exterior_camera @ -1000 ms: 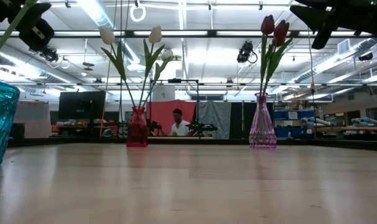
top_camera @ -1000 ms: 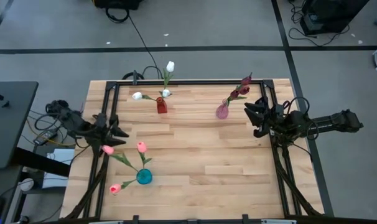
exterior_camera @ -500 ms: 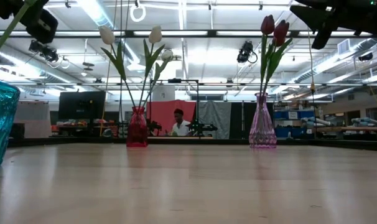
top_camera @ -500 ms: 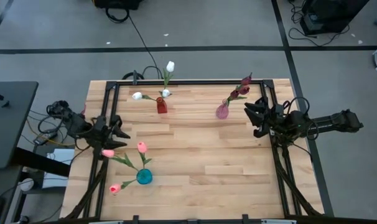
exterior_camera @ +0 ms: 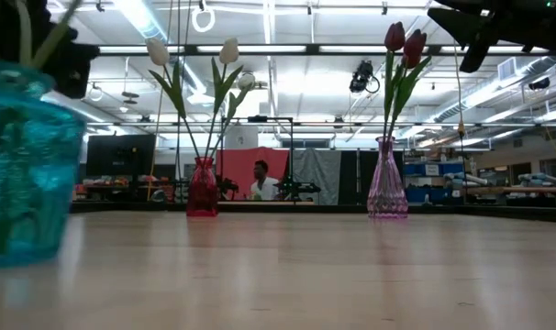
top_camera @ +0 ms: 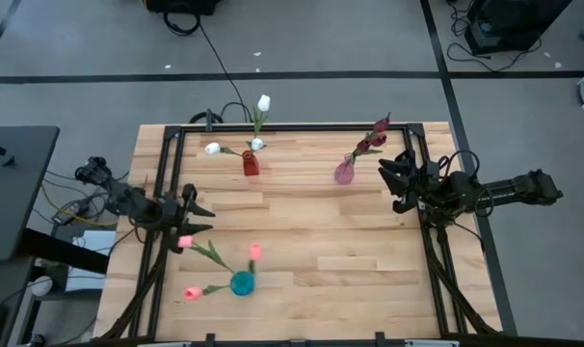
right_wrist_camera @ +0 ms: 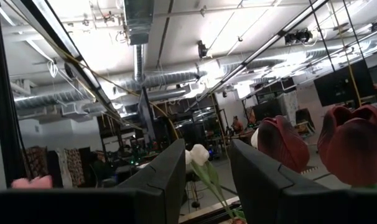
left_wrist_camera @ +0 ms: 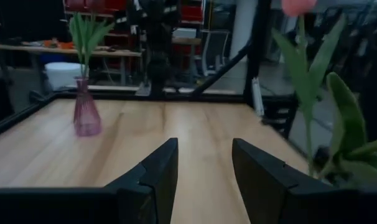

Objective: Sort flowers into vase by color
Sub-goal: Return to Home Position

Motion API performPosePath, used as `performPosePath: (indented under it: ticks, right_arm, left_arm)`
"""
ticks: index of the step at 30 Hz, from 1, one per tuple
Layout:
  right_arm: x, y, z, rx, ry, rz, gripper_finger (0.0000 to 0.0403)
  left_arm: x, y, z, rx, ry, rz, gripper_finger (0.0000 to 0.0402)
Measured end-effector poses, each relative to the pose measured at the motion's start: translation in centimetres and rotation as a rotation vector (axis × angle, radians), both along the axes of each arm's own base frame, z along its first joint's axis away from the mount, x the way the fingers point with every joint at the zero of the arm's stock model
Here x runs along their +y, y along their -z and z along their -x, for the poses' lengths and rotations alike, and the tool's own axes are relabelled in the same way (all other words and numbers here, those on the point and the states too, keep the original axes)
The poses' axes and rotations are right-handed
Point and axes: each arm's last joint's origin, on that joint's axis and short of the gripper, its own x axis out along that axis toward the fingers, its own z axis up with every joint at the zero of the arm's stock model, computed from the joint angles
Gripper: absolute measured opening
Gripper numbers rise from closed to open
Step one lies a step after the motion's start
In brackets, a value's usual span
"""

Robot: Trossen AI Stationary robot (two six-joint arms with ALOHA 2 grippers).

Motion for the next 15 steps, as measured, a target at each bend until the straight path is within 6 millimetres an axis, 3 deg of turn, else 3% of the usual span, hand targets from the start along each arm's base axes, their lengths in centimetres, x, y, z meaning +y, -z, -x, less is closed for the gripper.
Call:
performPosePath:
  ticks: [7, 15]
  right_arm:
    - [0.0, 0.0, 0.0, 0.000, 0.000, 0.000, 0.0138]
    - [0.0, 0.0, 0.0, 0.000, 0.000, 0.000, 0.0138]
  left_arm:
    - [-0.3, 2.2, -0.4, 0.051, 0.002, -0.054, 0.0157]
    - [-0.4, 2.2, -0.5, 0.044, 0.005, -0.049, 0.0157]
